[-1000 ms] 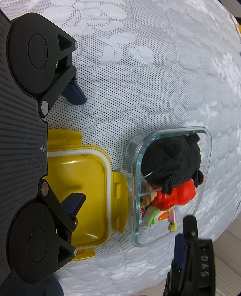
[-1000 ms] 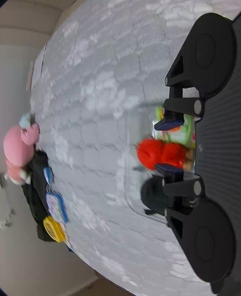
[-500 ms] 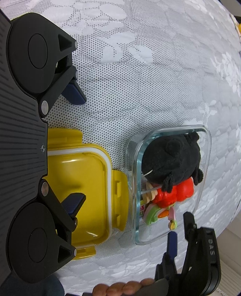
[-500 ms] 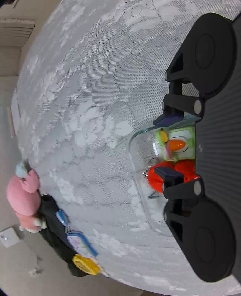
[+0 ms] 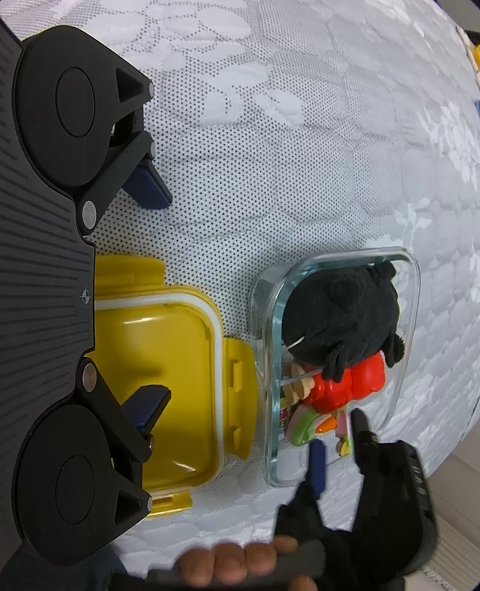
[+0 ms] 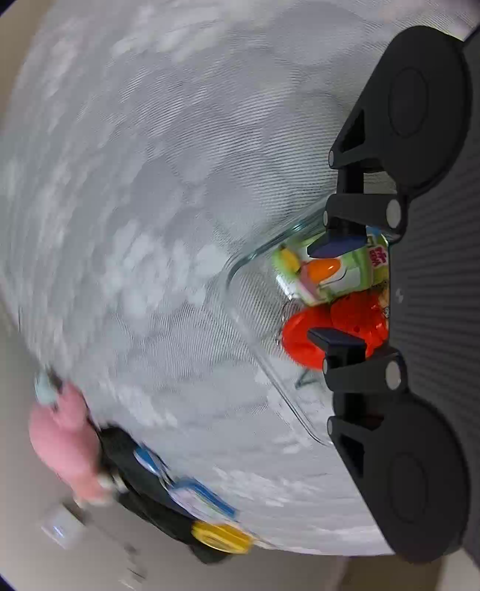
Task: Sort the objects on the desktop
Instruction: 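Grasp the green keychain toy with the right tool and reposition it inside the container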
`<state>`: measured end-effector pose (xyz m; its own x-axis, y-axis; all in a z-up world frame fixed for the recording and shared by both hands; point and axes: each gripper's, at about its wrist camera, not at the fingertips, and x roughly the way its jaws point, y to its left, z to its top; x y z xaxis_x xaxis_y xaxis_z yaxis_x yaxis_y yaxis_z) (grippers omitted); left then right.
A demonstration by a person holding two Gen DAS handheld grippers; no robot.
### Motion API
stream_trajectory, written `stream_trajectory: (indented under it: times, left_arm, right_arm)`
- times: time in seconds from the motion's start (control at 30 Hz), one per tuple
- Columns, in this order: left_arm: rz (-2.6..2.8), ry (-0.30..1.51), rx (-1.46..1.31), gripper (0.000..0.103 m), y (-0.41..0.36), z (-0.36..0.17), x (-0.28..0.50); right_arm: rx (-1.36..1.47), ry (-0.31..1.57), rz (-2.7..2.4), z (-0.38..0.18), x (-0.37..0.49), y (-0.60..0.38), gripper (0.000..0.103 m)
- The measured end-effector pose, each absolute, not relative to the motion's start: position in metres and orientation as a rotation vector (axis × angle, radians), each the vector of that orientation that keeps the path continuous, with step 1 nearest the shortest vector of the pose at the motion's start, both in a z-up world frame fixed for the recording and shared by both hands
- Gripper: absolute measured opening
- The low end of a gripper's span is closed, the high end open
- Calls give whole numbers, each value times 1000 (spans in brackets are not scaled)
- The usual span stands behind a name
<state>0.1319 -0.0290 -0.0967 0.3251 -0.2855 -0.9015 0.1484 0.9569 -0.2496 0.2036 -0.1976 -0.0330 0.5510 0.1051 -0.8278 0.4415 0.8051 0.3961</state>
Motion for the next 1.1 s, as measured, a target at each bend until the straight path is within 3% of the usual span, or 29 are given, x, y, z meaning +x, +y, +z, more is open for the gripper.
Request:
stream_trajectory:
  times: [0.03,0.2,0.4,0.6,0.8,0.93,1.0,1.1]
  left_arm:
    - [-289,1208,-129,103,-25,-95,132]
    - [-285,1213,-107,103,-12,-90,131]
    - [-295,1208,-121,103,-2,-84,133]
    - [-293,1208,-124,103,10,-79,133]
    - [-291,1208,-120,103,25,-73,135]
    - [-286,1208,-119,103,34,-67,135]
    - [-284,1207,-122,103,38,-66,136]
    - [-283,1206,-113,103,41,-65,136]
  right_arm:
    - [628,962,-244,-37,202,-198,38]
    - [498,887,-242,-43,204,-182,37]
    - [402,817,-131,-17,200,-178,18]
    - [302,694,-70,17,188,-166,18]
    - [244,754,-73,3,183,-166,18]
    - [289,844,-61,-13,181,-173,25]
    - [341,815,-52,-10,175,-181,34]
    - [285,749,-72,3,171,-181,35]
